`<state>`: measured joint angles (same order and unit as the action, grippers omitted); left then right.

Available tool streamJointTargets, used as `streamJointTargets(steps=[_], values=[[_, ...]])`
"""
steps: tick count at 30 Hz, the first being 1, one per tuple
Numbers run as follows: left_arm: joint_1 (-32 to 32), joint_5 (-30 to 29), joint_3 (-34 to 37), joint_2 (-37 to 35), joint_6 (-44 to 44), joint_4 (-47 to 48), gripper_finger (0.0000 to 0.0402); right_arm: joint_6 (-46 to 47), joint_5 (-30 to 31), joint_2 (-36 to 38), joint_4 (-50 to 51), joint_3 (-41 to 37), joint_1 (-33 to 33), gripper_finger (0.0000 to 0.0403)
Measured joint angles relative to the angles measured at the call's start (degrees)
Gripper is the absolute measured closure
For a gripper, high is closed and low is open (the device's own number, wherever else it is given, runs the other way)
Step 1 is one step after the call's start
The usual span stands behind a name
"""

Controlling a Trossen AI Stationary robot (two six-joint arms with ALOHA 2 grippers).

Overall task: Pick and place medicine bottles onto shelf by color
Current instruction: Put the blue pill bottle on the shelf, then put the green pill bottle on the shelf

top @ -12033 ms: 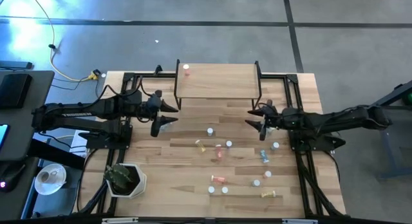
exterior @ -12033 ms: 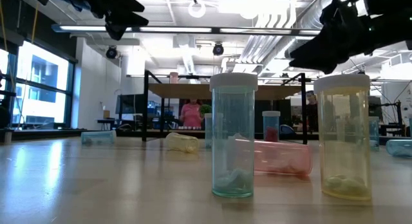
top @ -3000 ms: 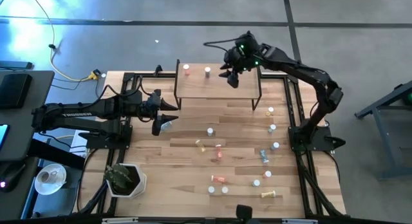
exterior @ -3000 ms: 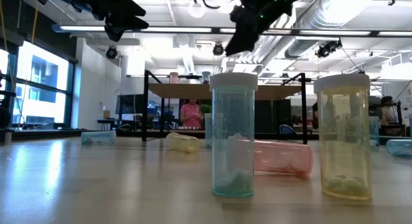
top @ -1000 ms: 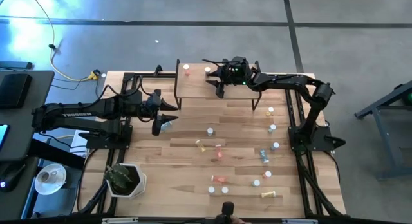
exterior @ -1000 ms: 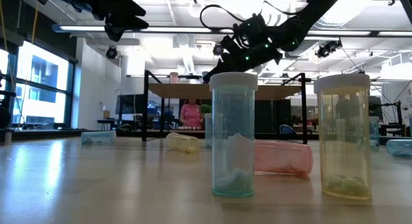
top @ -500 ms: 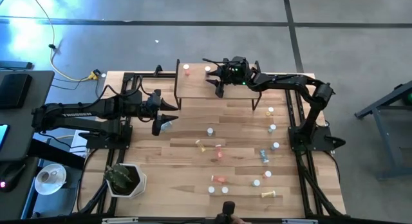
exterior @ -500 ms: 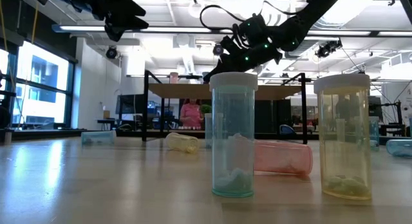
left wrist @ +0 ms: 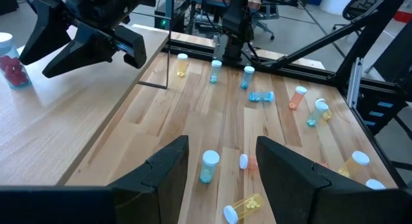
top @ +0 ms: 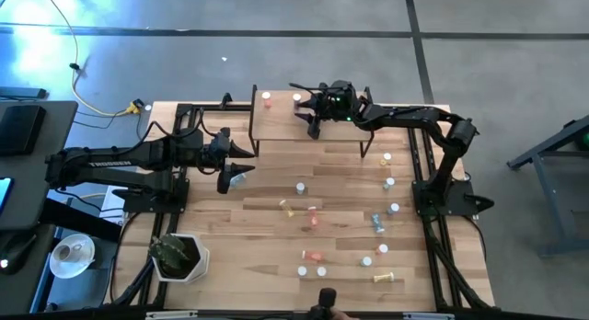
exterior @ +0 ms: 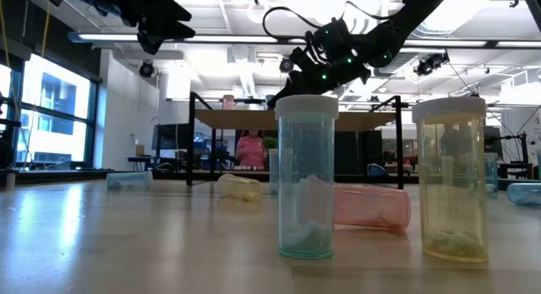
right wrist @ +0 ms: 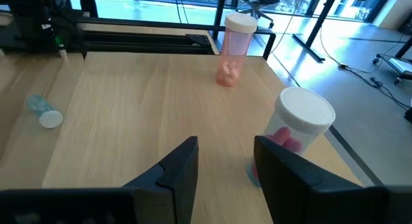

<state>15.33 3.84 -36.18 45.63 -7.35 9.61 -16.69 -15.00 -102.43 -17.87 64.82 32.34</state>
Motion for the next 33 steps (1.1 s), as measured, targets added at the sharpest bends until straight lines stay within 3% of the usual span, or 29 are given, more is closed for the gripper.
streamJointTargets(steps=[8,25,33], values=[[0.0,0.02,0.0,0.02,0.0,0.02,0.0229,1.38,-0.11,3.36,4.28,0.0,0.0,0.0261],[0.0,0.0,0.0,1.41,-0.05,0.44,0.0221,1.23,-0.17,21.3,18.19,0.0,-0.13,0.0261],[-0.02,-1.92,0.0,4.59,-9.03,0.45,0.0189,3.7,1.55,28.22,22.54,0.0,-0.15,0.0261]])
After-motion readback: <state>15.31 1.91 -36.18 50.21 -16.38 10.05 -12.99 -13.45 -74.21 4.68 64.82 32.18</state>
